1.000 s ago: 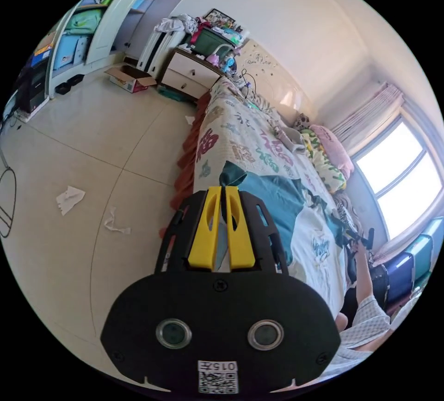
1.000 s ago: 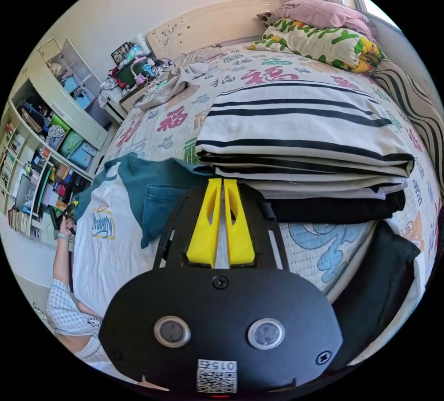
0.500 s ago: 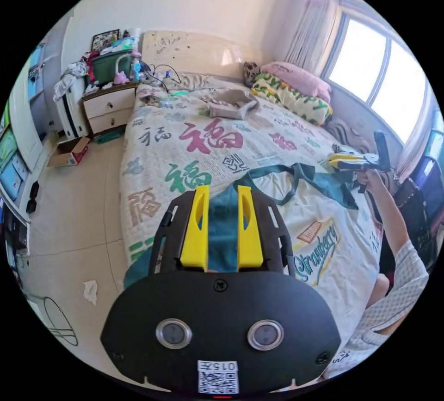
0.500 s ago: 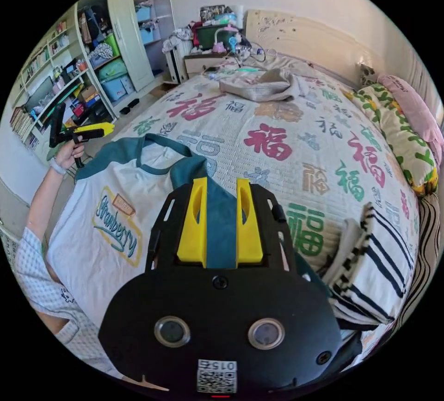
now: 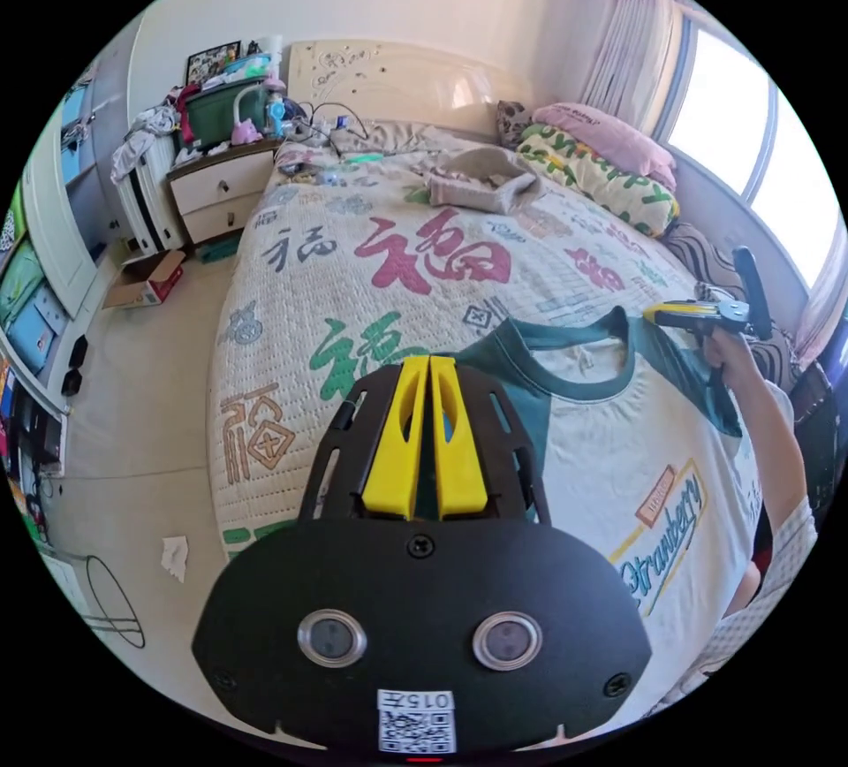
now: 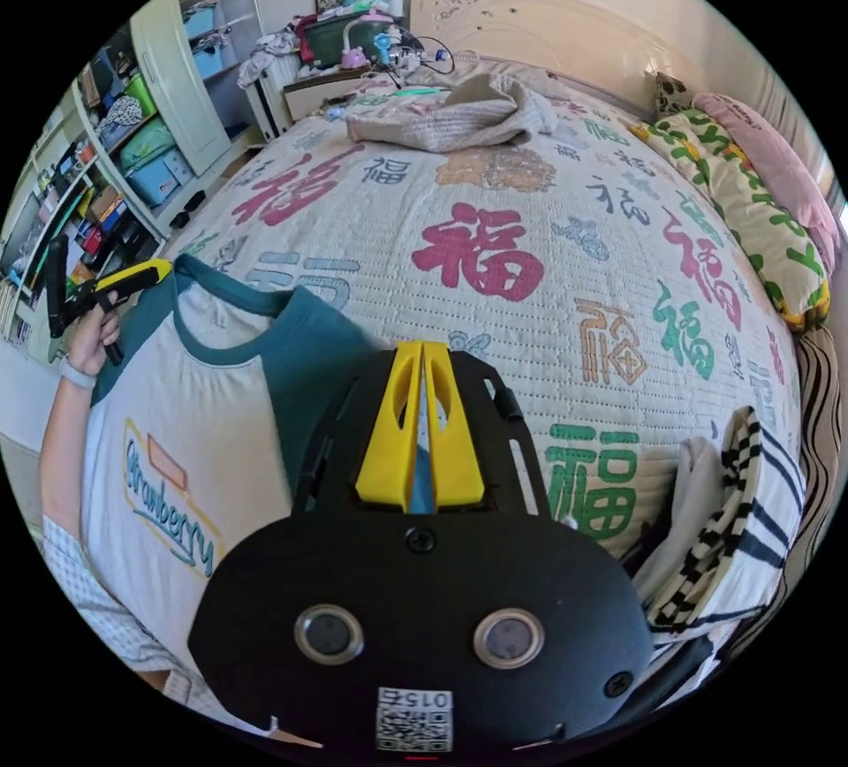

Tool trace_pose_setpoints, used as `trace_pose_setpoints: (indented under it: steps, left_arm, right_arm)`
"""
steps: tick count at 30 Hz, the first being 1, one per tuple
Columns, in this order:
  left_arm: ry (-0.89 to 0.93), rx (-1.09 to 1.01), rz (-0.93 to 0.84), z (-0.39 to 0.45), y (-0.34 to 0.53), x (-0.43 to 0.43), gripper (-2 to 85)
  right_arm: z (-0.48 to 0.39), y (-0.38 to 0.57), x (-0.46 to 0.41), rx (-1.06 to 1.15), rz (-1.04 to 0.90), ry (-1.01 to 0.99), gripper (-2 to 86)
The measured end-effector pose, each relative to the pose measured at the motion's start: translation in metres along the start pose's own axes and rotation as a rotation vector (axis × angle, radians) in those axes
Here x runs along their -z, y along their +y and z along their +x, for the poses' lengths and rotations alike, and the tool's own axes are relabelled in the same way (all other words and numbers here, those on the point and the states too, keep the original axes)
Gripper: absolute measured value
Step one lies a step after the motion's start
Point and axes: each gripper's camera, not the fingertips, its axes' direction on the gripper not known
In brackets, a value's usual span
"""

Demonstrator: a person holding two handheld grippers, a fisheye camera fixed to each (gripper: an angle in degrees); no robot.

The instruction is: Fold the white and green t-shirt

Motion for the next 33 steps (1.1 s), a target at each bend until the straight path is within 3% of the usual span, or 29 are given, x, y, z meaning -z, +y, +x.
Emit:
trace_pose_setpoints:
  steps: [3,7,10,15,20,23,26,33]
  left_arm:
    - [-0.039,0.025,0.007,-0.002,0.009,0.013,5.2]
    - [-0.045,-0.006,0.090,-0.010,0.035,0.089,7.0]
    - [0.081,-0.114,0.108,-0.005,0.094,0.164,7.9]
    - [0.195,-0.212,0.038,0.023,0.275,0.257,9.0]
    - [0.186,-0.070,-0.069,0.018,0.420,0.278,10.3]
    - [0.230,-0.011,-0.050,0.012,0.474,0.289,10.9]
    - [0.260,0.001,-0.085,0.007,0.497,0.283,11.2]
    - [0.302,0.024,-0.121,-0.013,0.504,0.254,10.4]
  right_arm:
    - [0.018,0.021,0.020,-0.096,0.046,-0.097,2.6]
    - [0.020,0.078,0.080,0.037,0.127,-0.223,4.8]
    - [0.004,0.165,0.137,0.200,0.178,-0.296,6.2]
    - [-0.024,0.331,0.186,0.336,0.150,-0.294,7.7]
    - [-0.024,0.422,0.175,0.273,0.029,-0.266,9.3]
    - [-0.014,0.446,0.160,0.220,-0.060,-0.371,10.8]
    - [-0.017,0.458,0.150,0.233,-0.118,-0.485,11.1]
    - [-0.027,0.464,0.120,0.226,-0.217,-0.407,8.9]
